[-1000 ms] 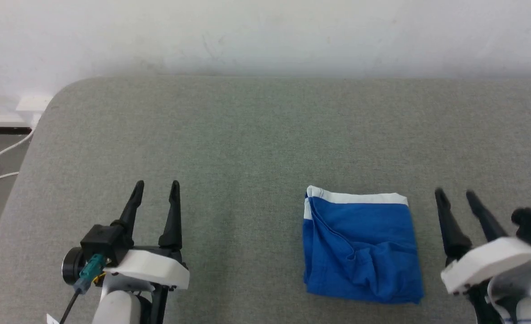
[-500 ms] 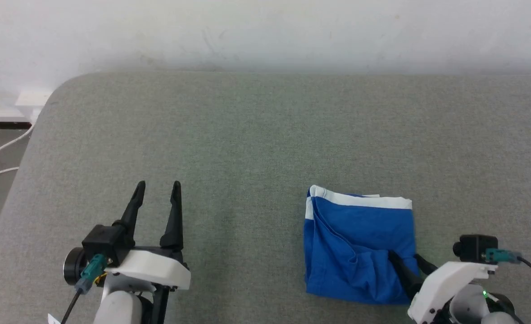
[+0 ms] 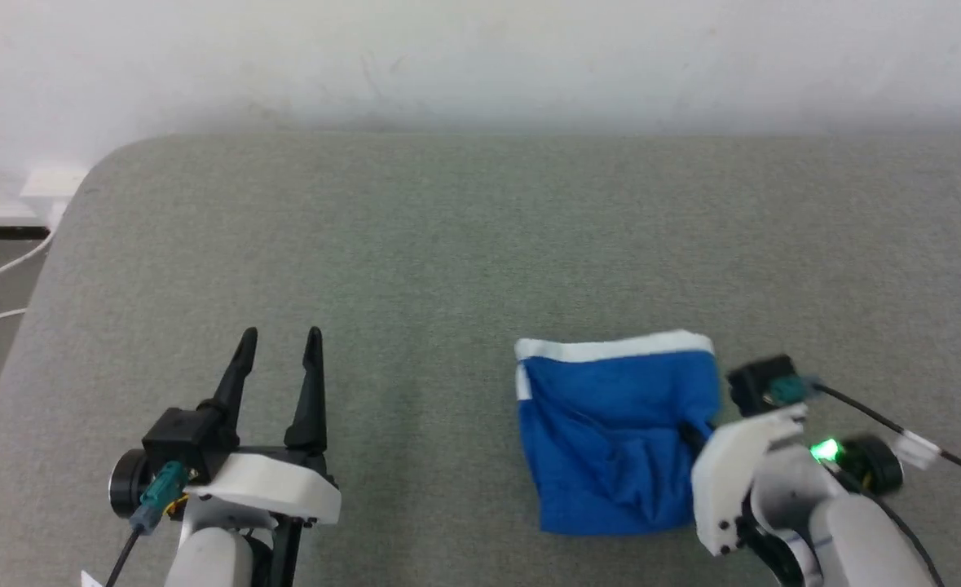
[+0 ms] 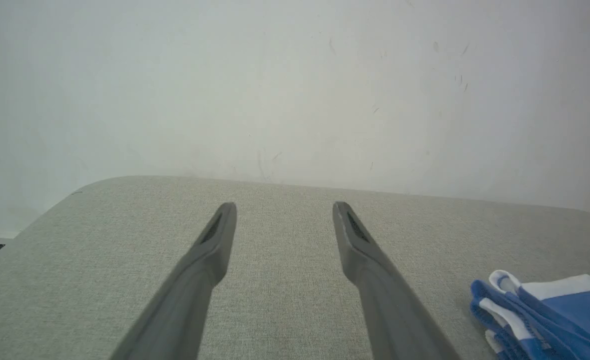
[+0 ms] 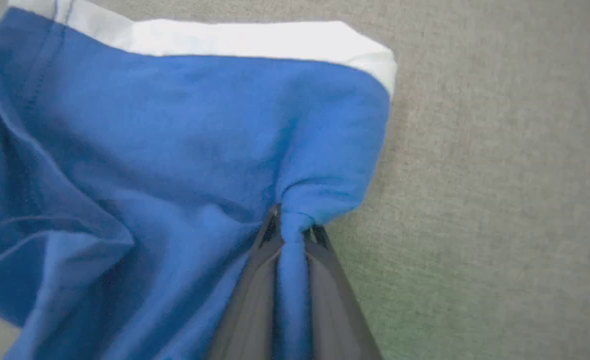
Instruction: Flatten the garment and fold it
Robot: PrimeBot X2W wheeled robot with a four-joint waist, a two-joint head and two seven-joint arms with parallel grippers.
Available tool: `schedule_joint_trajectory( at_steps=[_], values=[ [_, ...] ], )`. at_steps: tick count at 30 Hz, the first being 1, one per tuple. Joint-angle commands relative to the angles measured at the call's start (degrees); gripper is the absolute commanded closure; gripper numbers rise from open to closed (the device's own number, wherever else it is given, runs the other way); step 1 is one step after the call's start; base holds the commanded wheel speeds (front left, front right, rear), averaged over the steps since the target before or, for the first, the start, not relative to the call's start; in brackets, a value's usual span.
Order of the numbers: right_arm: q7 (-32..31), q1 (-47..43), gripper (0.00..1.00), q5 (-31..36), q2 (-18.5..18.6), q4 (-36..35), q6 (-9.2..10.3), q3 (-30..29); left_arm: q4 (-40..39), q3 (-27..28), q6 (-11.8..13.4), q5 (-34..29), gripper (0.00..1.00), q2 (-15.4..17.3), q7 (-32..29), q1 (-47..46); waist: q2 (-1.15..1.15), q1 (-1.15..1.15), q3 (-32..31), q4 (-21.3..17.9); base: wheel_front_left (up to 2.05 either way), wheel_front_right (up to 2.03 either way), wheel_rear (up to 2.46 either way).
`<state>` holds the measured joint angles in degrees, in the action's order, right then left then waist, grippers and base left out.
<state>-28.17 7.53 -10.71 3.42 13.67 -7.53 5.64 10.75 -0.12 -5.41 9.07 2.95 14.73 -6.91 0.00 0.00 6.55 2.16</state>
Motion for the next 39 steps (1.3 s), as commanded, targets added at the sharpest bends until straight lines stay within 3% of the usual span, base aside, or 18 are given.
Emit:
schedule_joint_trajectory(
  at_steps=[1,5,6,9,14,18,27,39],
  values=[
    [-1.41,2.87,1.00,2.94,1.88,-2.04,0.04,2.91,-0.62,0.43,0.44,-0.32,0.00,-0.07,0.27,0.92,0.00,0.00,0.40,-2.18,0.00,0.00,0.00],
    [-3.33,7.69,1.00,5.67,7.94,-4.48,0.04,10.76,-1.74,1.27,0.30,-0.86,0.00,-0.02,0.27,0.97,0.00,0.00,1.44,-6.32,0.00,0.00,0.00],
    [-3.33,7.69,1.00,5.67,7.94,-4.48,0.04,10.76,-1.74,1.27,0.30,-0.86,0.00,-0.02,0.27,0.97,0.00,0.00,1.44,-6.32,0.00,0.00,0.00],
    [-3.21,12.66,1.00,5.93,12.85,-4.82,0.04,17.66,-3.28,2.24,0.29,-1.22,0.00,0.11,0.27,0.95,0.00,0.00,2.62,-10.93,0.00,0.00,0.00],
    [-0.78,21.33,1.00,4.43,18.68,-2.23,0.04,25.83,-5.58,2.76,0.02,-2.29,0.00,0.79,0.27,0.11,0.00,0.00,5.40,-18.58,0.00,0.00,0.00],
    [2.00,27.10,1.00,3.61,21.78,2.26,0.04,28.02,-7.01,2.37,-0.12,-3.48,0.00,1.45,0.27,-1.82,0.00,0.00,8.68,-23.22,0.00,0.00,0.00],
    [8.75,35.36,1.00,6.10,25.99,15.37,0.04,22.68,-8.80,1.54,-0.44,-5.17,0.00,4.36,0.10,-5.43,0.00,0.00,16.16,-27.35,0.00,0.00,0.00],
    [16.29,43.73,1.00,14.50,27.55,30.13,0.04,7.41,-13.85,1.98,-0.62,-5.82,0.00,8.75,-3.86,-9.09,0.00,0.00,25.33,-24.82,0.00,0.00,0.00]
  ],
)
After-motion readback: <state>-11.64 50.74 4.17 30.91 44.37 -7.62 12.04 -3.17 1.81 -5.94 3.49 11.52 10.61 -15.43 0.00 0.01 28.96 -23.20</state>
